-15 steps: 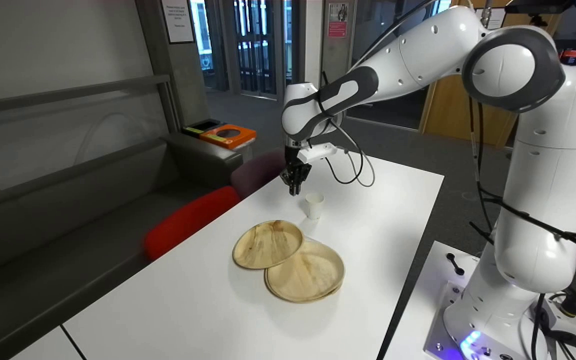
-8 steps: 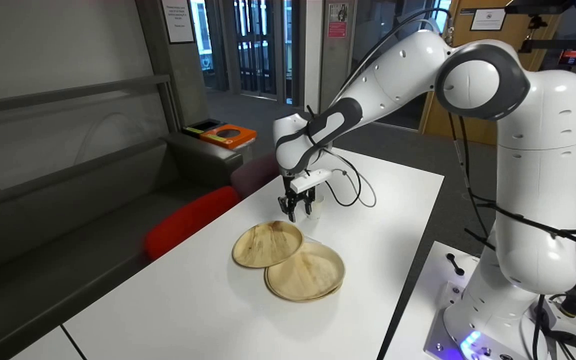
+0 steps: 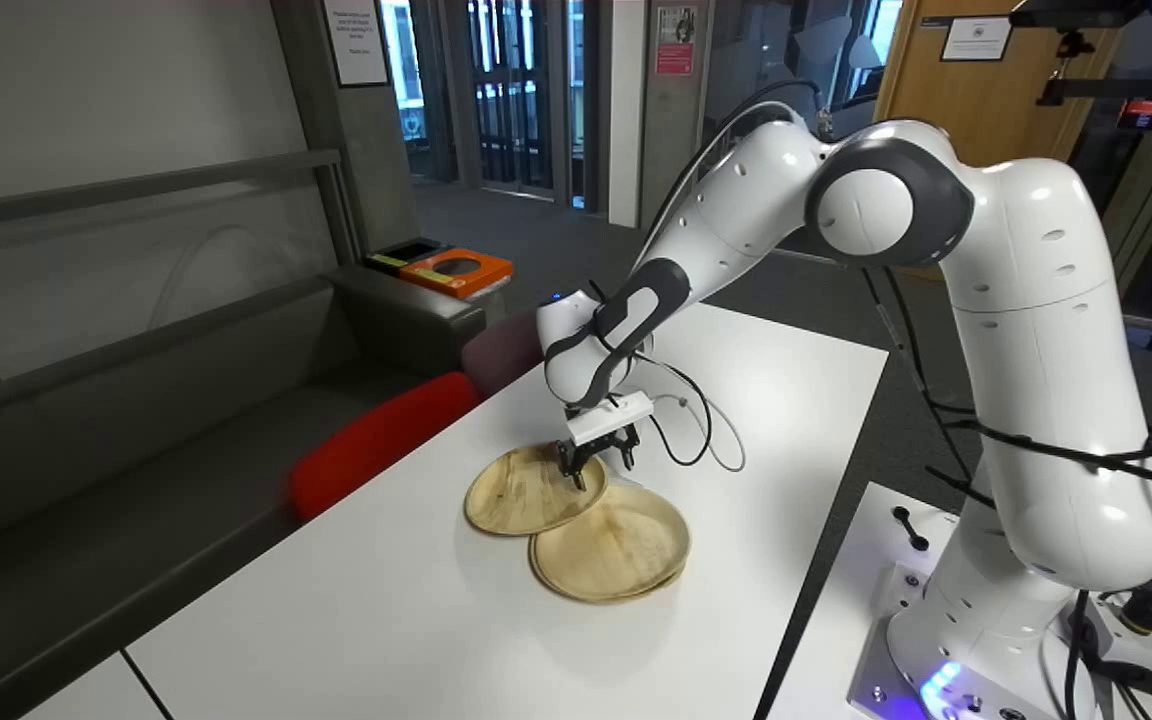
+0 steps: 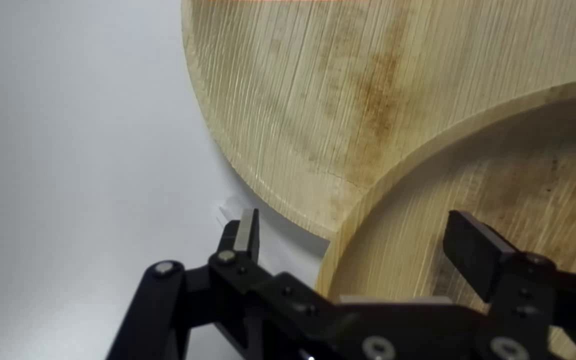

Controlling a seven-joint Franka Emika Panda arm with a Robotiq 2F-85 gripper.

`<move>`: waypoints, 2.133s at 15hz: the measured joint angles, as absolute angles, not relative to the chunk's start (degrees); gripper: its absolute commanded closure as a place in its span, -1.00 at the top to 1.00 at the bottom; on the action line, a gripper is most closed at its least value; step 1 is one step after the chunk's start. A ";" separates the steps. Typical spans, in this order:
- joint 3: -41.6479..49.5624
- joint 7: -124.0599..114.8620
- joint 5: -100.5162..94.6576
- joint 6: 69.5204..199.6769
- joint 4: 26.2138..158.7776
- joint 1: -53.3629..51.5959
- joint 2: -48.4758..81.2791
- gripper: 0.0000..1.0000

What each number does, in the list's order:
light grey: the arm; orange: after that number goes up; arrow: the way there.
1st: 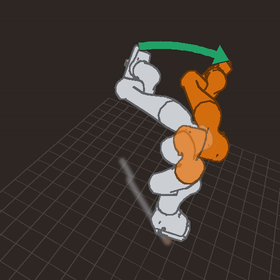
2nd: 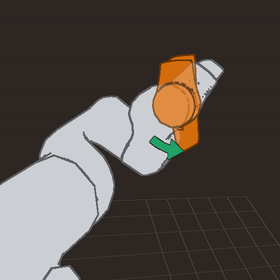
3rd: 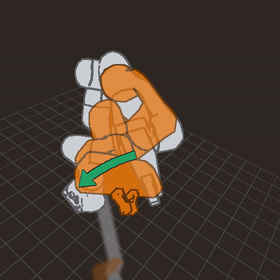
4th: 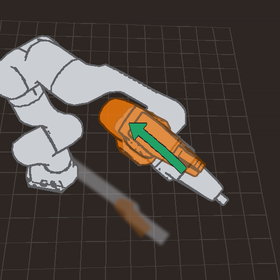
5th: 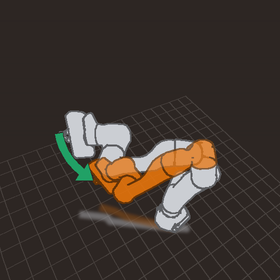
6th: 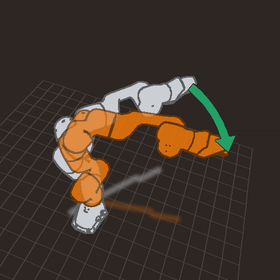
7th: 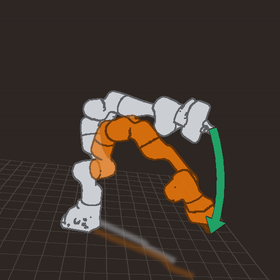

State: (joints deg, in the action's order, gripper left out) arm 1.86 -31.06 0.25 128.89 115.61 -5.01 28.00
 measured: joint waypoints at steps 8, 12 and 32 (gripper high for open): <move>2.96 -40.87 1.71 134.95 115.59 -5.35 29.96 0.23; 2.96 -44.28 3.80 139.19 115.57 -5.35 30.92 -0.36; 4.54 -54.92 4.82 148.52 115.38 -12.13 31.28 0.18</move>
